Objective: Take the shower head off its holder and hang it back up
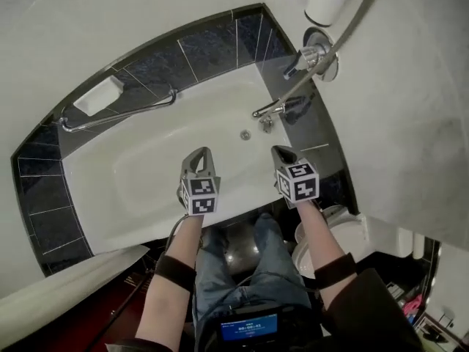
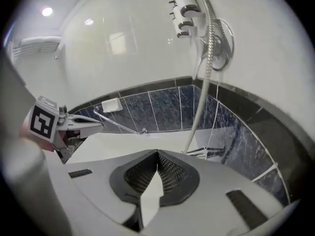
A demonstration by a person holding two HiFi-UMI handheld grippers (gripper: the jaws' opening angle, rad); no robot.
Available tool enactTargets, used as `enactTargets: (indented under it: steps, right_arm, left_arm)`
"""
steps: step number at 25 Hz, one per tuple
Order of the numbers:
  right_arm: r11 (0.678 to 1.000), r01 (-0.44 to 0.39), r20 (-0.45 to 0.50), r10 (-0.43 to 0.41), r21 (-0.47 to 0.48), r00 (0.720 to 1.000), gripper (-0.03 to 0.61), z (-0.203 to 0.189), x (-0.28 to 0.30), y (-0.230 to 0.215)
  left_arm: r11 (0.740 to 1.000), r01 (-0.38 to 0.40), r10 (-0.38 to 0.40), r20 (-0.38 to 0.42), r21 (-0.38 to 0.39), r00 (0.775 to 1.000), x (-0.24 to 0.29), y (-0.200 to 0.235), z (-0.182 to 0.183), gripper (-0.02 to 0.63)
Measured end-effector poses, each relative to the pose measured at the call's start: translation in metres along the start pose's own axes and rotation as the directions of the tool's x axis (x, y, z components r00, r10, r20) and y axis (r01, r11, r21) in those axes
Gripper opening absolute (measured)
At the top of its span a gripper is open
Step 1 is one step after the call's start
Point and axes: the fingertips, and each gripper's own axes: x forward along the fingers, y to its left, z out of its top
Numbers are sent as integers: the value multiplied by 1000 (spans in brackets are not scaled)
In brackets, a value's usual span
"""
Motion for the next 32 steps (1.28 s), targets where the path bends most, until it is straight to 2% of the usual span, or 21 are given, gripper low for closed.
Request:
enactTargets:
  steps: [6,15,24,28,32]
  right_arm:
    - [993,-68,25,71,-96,997,23,53,-34,53]
    - [972,-130,61,145,-196,988,23,109,-62,104]
    - [963,-133,88,158,-234,984,23,125,-90,125]
    - [964,-122,91,147,-237,985,23,120,-99,126]
    - [967,-113,91,137,-229,986,23,115,-102,120]
  left_arm:
    - [990,-134,137,49,-49,989,-113,74,40,0]
    - [941,-296,314,94,-167,945,-234,148,61,0]
    - [901,-355,397,148,-249,906,-310,181,60,0]
    - [890,-357,410,154,-284,899,-328,186,50,0]
    - [892,-357,409,161,-277,898,-331,183,45,0]
